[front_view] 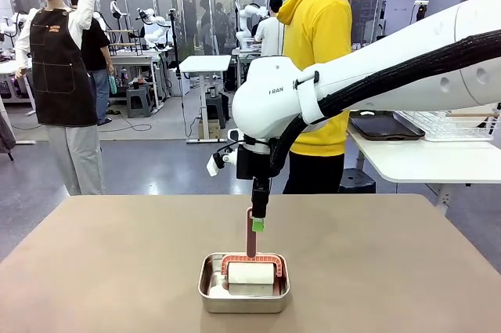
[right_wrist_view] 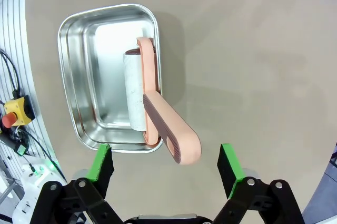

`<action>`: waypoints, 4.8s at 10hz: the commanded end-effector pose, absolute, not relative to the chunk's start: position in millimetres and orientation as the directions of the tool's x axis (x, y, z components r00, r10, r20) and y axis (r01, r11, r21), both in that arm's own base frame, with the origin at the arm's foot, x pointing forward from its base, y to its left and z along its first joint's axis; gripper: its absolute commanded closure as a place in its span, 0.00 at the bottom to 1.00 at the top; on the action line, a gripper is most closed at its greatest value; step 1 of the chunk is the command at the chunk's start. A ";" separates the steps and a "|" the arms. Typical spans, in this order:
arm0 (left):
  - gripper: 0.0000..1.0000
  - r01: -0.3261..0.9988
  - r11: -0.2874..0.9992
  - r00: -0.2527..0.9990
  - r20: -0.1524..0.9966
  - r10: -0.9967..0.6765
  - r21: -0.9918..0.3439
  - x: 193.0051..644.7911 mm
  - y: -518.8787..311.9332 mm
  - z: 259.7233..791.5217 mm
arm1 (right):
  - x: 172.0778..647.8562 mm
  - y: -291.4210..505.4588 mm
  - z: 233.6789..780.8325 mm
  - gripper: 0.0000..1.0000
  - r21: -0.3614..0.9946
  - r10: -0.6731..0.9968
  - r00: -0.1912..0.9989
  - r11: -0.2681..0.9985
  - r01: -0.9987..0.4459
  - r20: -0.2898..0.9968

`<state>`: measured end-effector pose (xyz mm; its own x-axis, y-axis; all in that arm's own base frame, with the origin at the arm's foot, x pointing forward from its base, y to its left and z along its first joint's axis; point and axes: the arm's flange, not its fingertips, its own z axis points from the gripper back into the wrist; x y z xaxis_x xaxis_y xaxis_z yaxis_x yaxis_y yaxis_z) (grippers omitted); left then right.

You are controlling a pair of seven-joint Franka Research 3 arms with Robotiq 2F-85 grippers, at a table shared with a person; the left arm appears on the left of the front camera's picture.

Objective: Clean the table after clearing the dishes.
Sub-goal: Place the Lint Roller back on top of the Airtight Container.

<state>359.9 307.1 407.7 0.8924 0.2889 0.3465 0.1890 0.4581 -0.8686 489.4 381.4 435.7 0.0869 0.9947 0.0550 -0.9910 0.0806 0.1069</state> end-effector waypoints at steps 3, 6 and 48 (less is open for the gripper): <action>0.00 0.207 0.446 0.887 0.360 0.290 -0.871 356.6 307.8 408.4 | 487.8 383.4 436.7 0.00 0.099 0.995 0.083 0.077 -0.992 0.061; 0.00 0.207 0.446 0.887 0.360 0.290 -0.871 356.6 307.8 408.4 | 487.8 383.4 436.7 0.00 0.099 0.995 0.083 0.077 -0.992 0.061; 0.00 0.207 0.446 0.887 0.360 0.290 -0.871 356.6 307.8 408.4 | 455.6 -259.4 468.2 0.00 0.913 -0.165 0.920 0.273 -0.303 0.355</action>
<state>360.3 306.7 407.7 0.8927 0.2880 0.3465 0.1894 0.4577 -0.8687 463.1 -264.1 466.0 0.9182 -0.1700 0.3577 -0.3055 0.2708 0.9129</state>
